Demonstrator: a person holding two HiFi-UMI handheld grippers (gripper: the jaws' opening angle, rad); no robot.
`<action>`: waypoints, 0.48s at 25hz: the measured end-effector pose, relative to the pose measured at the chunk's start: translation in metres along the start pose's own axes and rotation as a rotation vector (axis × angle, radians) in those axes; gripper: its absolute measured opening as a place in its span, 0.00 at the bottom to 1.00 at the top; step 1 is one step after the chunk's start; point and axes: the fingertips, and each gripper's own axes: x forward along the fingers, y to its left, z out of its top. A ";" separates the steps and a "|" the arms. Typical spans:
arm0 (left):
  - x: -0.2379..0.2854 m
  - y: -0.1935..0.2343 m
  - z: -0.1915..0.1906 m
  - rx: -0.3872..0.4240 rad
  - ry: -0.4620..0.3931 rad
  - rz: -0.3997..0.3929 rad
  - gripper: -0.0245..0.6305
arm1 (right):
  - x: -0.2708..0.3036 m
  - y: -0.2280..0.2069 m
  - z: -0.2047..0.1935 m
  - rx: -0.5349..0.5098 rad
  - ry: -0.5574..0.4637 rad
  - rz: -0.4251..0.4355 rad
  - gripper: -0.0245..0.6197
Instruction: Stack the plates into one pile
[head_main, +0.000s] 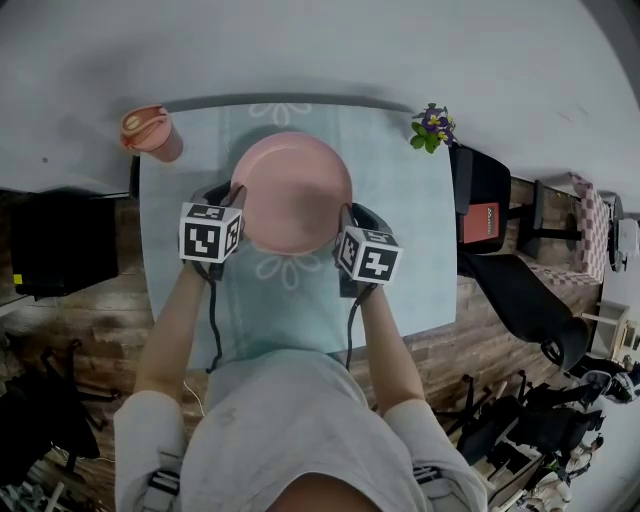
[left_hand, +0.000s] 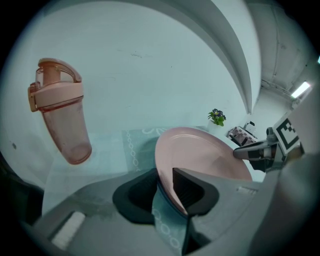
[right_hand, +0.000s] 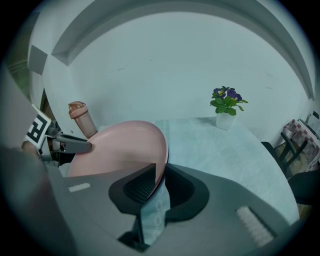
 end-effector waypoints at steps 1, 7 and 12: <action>0.000 0.000 -0.002 0.000 0.002 -0.003 0.23 | 0.000 0.001 0.000 -0.011 -0.004 -0.002 0.14; -0.002 0.000 -0.002 -0.006 -0.031 0.011 0.27 | -0.006 0.006 0.004 -0.028 -0.051 0.011 0.18; -0.023 0.003 0.015 -0.002 -0.131 0.052 0.16 | -0.029 0.016 0.028 -0.041 -0.175 0.025 0.04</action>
